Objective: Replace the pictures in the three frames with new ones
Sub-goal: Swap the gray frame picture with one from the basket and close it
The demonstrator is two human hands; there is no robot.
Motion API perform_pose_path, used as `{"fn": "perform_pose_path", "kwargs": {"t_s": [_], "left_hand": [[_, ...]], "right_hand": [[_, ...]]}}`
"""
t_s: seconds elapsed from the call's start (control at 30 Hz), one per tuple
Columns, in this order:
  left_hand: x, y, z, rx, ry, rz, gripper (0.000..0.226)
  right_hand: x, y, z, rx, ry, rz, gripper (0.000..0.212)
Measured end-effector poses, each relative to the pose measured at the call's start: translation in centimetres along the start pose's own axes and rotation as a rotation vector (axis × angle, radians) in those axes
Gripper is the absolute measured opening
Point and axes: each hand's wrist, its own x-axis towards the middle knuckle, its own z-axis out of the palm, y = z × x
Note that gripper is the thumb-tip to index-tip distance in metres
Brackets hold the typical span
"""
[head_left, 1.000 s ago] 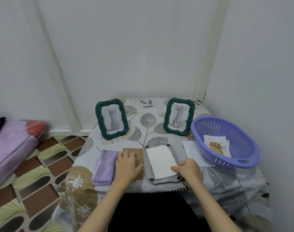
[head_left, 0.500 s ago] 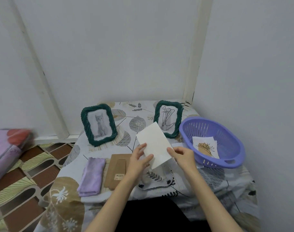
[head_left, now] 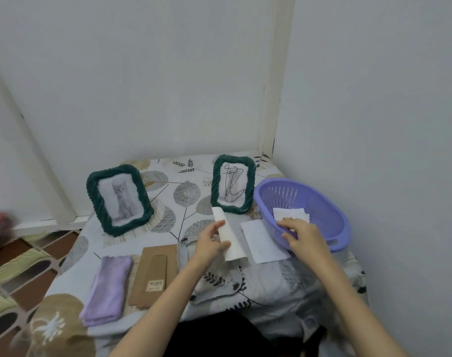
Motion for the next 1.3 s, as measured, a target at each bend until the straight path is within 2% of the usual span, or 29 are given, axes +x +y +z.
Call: {"fn": "perform_pose_path", "kwargs": {"t_s": [0.1,0.2,0.27,0.37,0.47,0.53,0.63,0.7,0.77,0.9,1.0,1.07,1.13,1.23,1.3], "left_hand": [[0.5,0.8,0.8,0.024,-0.087,0.053,0.057],[1.3,1.8,1.4,-0.150,-0.192,0.043,0.056],[2.1,1.9,1.7,-0.193,-0.198,0.022,0.057],[2.7,1.0,2.5,0.068,-0.126,-0.027,0.058],[3.3,-0.4,3.8,0.276,-0.121,-0.078,0.060],[3.8,-1.0,4.6,0.457,-0.131,-0.028,0.063],[4.3,-1.4,5.5,0.886,-0.172,0.114,0.067],[4.3,-1.7,6.0,1.139,-0.196,0.147,0.063],[4.2,-2.2,6.2,1.219,-0.224,0.123,0.058],[4.2,-2.7,5.7,1.206,-0.234,0.133,0.058],[4.3,-2.1,5.4,1.020,-0.105,0.192,0.055],[3.9,-1.3,5.3,0.818,-0.004,0.308,0.053],[3.1,-0.4,5.5,0.714,-0.006,0.413,0.055],[2.1,0.3,6.0,0.770,-0.085,0.453,0.069],[2.1,0.4,6.2,0.789,-0.115,0.417,0.072]], "right_hand": [[0.9,0.0,-0.6,0.066,0.063,-0.007,0.030],[1.6,0.2,-1.1,0.167,0.116,-0.011,0.030],[1.8,0.4,-1.4,0.178,0.134,-0.008,0.031],[2.1,0.6,-1.5,0.209,0.148,-0.013,0.032],[2.2,0.8,-1.3,0.216,0.156,-0.027,0.031],[2.2,0.8,-1.1,0.207,0.148,-0.050,0.030],[1.7,0.6,-0.3,0.177,0.122,-0.077,0.030],[1.2,0.6,0.6,0.123,0.083,-0.101,0.031],[0.4,0.6,1.7,0.084,0.040,-0.117,0.032],[-0.4,0.9,3.0,-0.005,0.017,-0.158,0.030],[0.2,0.6,1.9,0.113,-0.033,-0.106,0.030],[1.5,1.1,0.9,0.184,-0.056,0.028,0.033],[3.8,2.8,0.4,0.086,-0.086,0.228,0.039],[6.4,4.2,0.0,-0.172,-0.260,0.449,0.051],[7.4,4.0,0.1,-0.248,-0.393,0.526,0.069]]}}
